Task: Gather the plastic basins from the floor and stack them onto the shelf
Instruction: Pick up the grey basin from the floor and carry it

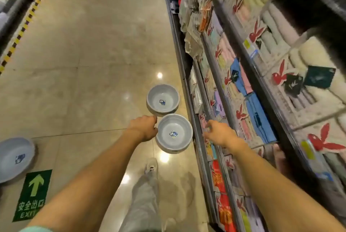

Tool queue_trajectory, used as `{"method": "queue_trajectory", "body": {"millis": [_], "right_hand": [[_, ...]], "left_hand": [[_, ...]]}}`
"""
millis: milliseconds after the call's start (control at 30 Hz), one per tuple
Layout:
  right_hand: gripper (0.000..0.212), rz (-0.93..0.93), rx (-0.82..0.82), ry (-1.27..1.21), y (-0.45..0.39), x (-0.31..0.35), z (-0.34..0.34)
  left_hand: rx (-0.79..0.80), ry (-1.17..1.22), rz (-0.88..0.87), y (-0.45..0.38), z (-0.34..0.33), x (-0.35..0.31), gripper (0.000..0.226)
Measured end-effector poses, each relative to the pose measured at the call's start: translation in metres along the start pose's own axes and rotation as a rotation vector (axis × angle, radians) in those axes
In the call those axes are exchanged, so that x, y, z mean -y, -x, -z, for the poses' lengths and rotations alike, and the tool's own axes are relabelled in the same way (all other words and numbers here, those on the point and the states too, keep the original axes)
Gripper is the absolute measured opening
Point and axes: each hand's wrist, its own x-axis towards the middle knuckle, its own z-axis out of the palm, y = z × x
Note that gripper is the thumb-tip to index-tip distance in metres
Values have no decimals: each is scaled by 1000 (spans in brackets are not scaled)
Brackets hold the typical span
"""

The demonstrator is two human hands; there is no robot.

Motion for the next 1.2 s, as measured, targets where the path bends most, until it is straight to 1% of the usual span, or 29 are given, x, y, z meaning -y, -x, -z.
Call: {"method": "queue_trajectory", "body": {"millis": [133,200,267,433,600,767,833,900,967,1067,1133,1200], "right_hand": [[47,-99,50,-46,-69,11,0],[52,-119,80,-60,-108,13,-5],[52,-125,119,-60,-147,13,-14],[62,-143,163,-50,-249,-10,-76],[60,-153,192,-27,-358,-53,-163],[60,-149,136,2,-475,-99,-250],[56,-161,96,11,-516,-115,-281],[52,-154,49,33,-552,-129,-311],[48,-123,-25,45,-578,-139,-338],[46,-57,-161,49,-609,-148,-363],[42,-6,-224,81,-625,-150,-372],[34,46,-321,118,-638,-153,-379]], "left_hand": [[79,35,21,-76,-3,21,40],[102,65,42,-114,-12,29,41],[123,81,76,-147,-27,37,43],[154,125,138,-239,-109,62,44],[191,116,208,-336,-212,83,51],[218,110,245,-435,-328,107,59],[208,147,261,-472,-371,117,64],[186,152,235,-505,-405,127,65],[151,86,165,-532,-429,136,58],[71,-6,96,-563,-449,141,46],[30,-15,77,-576,-457,143,44],[-12,-10,82,-583,-467,146,45]]}}
